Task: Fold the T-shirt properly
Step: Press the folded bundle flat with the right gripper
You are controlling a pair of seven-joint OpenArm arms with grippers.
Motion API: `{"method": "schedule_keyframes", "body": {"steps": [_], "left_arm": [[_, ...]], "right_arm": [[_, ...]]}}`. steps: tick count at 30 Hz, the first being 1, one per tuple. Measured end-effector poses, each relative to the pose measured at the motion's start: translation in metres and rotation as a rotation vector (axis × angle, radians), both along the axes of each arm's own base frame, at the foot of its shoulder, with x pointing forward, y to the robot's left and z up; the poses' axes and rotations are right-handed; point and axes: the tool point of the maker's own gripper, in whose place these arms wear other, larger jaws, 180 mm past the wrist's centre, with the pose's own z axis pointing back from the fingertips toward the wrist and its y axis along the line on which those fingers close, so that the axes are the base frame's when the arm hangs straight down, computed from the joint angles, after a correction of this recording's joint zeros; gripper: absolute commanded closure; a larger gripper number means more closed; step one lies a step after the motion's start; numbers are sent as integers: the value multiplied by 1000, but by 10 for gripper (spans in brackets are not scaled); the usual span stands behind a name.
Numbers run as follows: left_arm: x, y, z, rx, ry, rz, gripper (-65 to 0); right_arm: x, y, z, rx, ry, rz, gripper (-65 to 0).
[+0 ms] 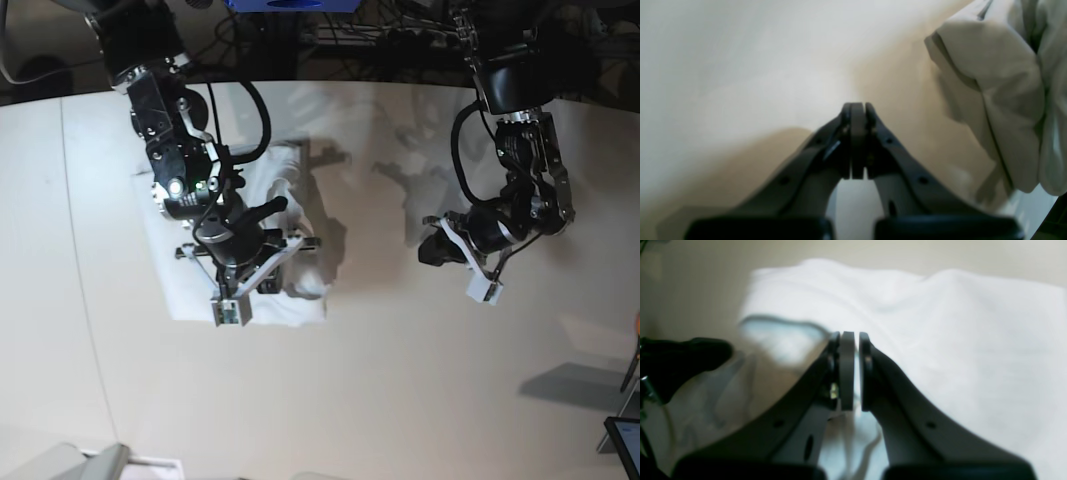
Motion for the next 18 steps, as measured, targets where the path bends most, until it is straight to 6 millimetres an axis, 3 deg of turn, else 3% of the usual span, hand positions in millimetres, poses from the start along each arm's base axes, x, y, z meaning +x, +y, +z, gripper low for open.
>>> {"method": "schedule_keyframes", "body": {"steps": [2, 6, 12, 14, 18], "left_arm": [[0, 0, 0, 0, 0, 0, 0], [0, 0, 0, -1, 0, 0, 0], [-6, 1, -5, 3, 16, 0, 0], [-6, 2, -5, 6, 14, 1, 0], [-5, 2, -4, 5, 10, 1, 0]], "right_arm": [[-7, 12, -6, 8, 16, 24, -20], [-18, 29, -37, -17, 100, 63, -20], [-13, 25, -44, -29, 83, 46, -20], [-18, 27, -30, -15, 86, 57, -20], [-22, 35, 31, 51, -4, 106, -20]]}}
